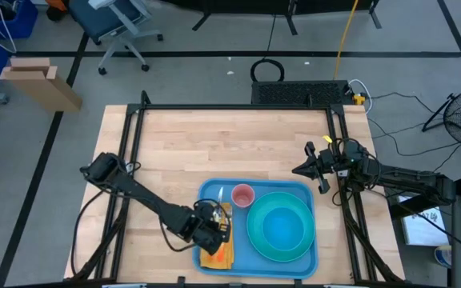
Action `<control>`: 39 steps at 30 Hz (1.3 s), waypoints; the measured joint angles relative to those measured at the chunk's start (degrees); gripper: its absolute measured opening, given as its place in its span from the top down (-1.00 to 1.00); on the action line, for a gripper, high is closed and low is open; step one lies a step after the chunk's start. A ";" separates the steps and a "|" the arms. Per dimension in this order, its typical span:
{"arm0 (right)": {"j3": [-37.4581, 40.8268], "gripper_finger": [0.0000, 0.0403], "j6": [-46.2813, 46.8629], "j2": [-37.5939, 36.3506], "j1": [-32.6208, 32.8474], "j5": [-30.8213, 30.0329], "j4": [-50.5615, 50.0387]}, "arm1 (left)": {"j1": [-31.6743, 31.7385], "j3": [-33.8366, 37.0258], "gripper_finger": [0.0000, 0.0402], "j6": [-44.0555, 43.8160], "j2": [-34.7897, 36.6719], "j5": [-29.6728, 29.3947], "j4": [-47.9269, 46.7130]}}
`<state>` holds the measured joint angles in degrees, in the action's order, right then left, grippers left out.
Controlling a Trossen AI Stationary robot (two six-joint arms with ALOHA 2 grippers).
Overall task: Set up tray
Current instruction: Put the yellow knife on top of the yellow napkin to the left of the orange spoon
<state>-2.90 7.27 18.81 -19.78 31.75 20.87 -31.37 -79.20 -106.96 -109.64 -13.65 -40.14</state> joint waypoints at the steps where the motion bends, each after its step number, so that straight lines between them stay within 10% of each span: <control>1: 0.02 1.00 0.02 0.00 0.01 0.02 -0.13 | -0.22 0.00 0.72 -0.88 -0.01 -0.63 -0.10; 39: 0.00 1.00 -0.88 0.00 0.00 0.07 -1.43 | -7.86 -0.16 0.72 -18.58 -6.92 0.86 0.59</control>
<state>-2.89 6.39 18.81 -19.78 31.81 19.44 -39.23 -79.36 -125.54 -116.55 -12.79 -39.55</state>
